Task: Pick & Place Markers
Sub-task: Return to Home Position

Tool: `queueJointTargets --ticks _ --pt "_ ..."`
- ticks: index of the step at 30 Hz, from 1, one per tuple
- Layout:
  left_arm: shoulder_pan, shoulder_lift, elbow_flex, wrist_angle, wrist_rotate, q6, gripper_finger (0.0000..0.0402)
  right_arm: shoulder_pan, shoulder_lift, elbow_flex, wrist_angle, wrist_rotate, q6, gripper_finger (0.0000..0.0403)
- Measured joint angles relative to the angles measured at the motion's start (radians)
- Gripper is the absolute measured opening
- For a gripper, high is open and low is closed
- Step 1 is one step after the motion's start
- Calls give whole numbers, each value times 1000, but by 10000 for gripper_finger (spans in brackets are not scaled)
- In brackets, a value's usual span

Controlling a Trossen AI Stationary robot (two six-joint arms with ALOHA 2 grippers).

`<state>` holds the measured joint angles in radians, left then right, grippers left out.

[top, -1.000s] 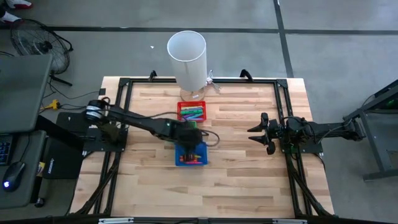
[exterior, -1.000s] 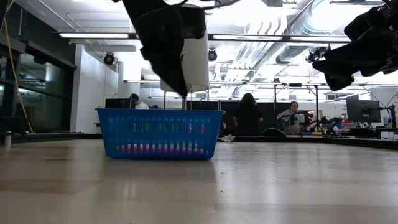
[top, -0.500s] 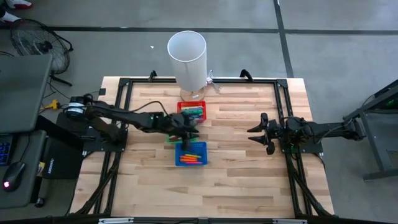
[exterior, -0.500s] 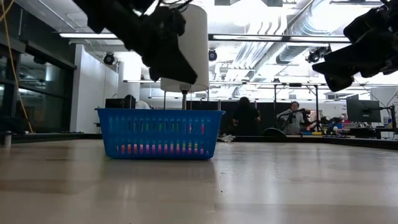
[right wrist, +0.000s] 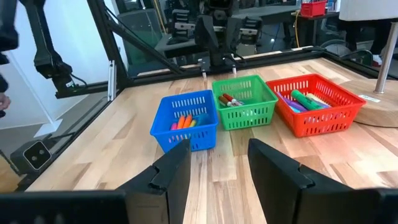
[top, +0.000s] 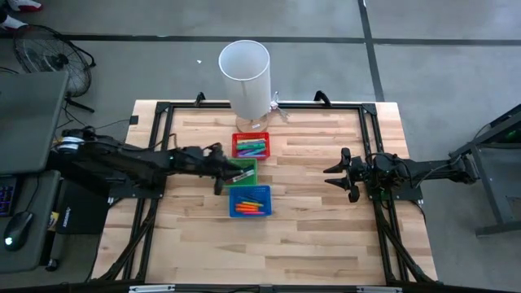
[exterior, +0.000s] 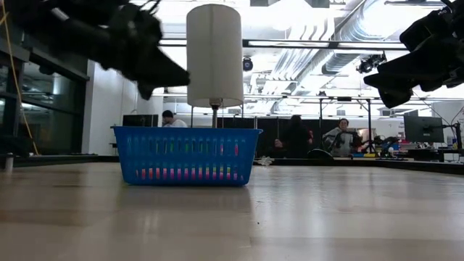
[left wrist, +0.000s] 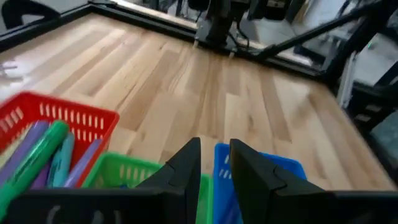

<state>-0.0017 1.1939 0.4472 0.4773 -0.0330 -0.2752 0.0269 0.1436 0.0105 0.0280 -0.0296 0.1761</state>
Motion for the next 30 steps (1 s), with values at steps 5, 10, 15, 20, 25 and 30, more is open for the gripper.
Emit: queueJointTargets --ticks 5,10,15,20,25,30 --pt "2 -170 -135 30 -9 -48 83 0 0 0 0 0 0 149" --pt "2 -365 -224 2 -25 -49 83 0 0 0 0 0 0 149" --pt "2 -543 -260 -176 -2 -89 83 0 0 0 -1 0 1 149" --pt "1 -739 -263 -378 11 -99 83 0 0 0 -1 -1 0 149" --pt "1 -908 -263 -524 16 -97 83 0 0 0 -1 -1 1 149" --pt "1 -1071 -327 -494 3 -79 83 0 0 0 -1 -1 1 149"
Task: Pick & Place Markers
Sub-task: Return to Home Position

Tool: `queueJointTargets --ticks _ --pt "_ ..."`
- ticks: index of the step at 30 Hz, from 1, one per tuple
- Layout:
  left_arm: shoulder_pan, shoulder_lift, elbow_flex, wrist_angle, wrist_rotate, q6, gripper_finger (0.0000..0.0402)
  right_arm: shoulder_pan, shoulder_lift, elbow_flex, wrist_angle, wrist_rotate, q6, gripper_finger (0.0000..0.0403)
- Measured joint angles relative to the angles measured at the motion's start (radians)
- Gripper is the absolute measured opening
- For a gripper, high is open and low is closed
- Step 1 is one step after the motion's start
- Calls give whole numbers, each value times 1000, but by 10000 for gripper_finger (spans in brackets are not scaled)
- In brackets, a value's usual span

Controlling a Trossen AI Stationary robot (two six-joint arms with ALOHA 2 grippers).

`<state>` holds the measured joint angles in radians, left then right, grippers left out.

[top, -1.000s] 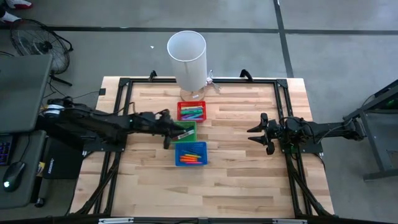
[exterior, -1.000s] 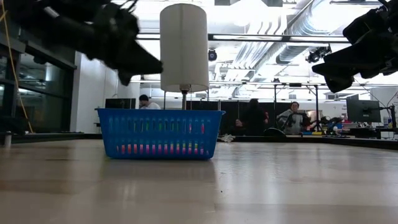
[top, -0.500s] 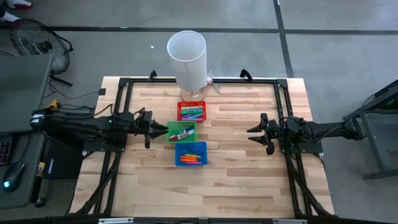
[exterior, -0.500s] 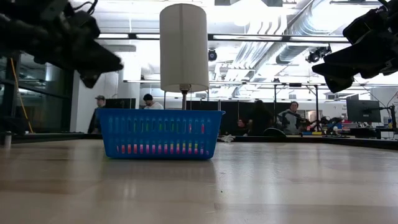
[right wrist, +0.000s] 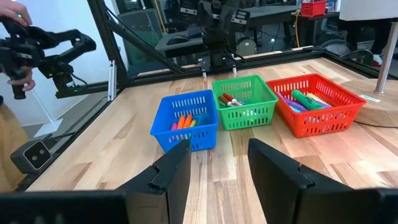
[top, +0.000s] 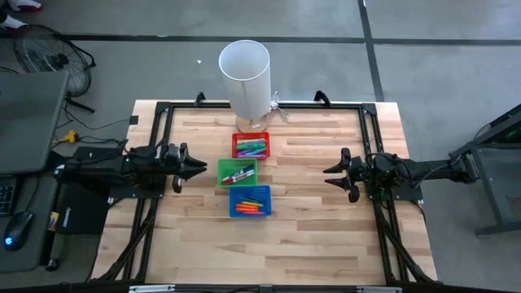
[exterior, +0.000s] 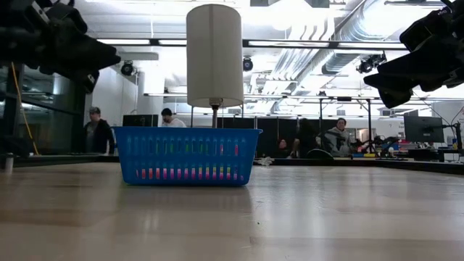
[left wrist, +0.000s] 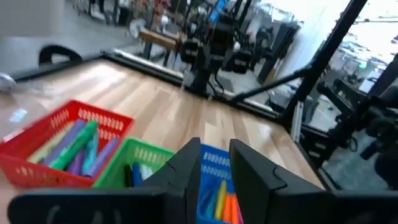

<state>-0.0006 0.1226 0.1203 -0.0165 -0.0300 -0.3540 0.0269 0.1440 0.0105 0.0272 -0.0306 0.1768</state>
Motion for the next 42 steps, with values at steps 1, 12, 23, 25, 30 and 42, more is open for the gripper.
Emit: queueJointTargets --ticks 1,12,23,25,30,42 --pt "0 -25 -17 9 -8 11 83 0 0 0 0 0 0 149" --pt "0 -117 -104 110 -80 43 83 0 0 0 -1 1 -1 149" --pt "-55 -110 -106 33 -15 35 83 0 0 0 1 0 -1 149" --pt "-61 -110 -106 32 36 35 83 0 0 0 2 1 0 149" --pt "-59 -109 -107 28 41 35 83 0 0 0 3 0 0 149" --pt "-59 -100 -103 15 44 35 83 0 0 0 4 0 -1 149"
